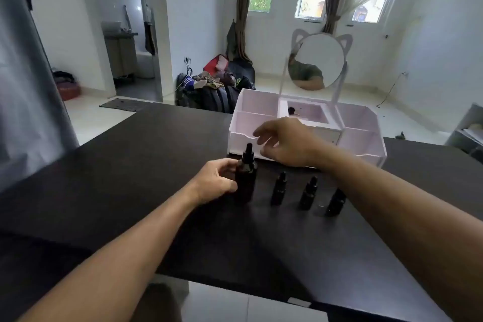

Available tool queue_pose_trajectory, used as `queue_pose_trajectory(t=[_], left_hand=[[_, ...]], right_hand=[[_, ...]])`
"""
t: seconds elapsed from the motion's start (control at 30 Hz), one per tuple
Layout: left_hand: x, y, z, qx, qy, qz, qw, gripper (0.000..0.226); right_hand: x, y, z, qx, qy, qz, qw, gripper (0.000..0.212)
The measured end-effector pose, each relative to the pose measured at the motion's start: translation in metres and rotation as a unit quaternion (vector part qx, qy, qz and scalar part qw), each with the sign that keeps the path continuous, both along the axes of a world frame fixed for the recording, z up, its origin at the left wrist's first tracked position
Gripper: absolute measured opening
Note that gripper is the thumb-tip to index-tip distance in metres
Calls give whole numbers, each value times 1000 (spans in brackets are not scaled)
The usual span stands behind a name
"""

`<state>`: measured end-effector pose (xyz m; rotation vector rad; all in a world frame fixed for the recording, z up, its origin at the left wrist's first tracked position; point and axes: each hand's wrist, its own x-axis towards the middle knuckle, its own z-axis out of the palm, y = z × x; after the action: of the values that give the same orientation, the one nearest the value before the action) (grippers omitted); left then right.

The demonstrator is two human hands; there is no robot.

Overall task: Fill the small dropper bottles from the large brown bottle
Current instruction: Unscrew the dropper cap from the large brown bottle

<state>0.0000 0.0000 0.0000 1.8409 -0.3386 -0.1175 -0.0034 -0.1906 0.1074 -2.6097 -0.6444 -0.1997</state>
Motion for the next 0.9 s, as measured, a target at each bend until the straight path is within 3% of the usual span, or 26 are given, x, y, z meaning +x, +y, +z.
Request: queue_pose_trajectory(t=[0.13,0.37,0.53,0.7,0.9], left_hand=[[-5,-9,-11,22,1,23,999,42],[-6,-23,-26,81,-34,131,987,51],[-4,-23,-31,78,-61,180,979,46],[4,-20,-41,42,-51,217,974,67],[1,-17,-38,44,-49,227,972,58]], right_hand=[[-2,6,1,-15,9,30,999,38],[10,15,-10,-8,-14,49,999,18],[17,22,-14,-15,-11,57,998,21],[23,31,-18,-23,-32,48,998,20],[22,40,-19,-60,-46,38,996,19]])
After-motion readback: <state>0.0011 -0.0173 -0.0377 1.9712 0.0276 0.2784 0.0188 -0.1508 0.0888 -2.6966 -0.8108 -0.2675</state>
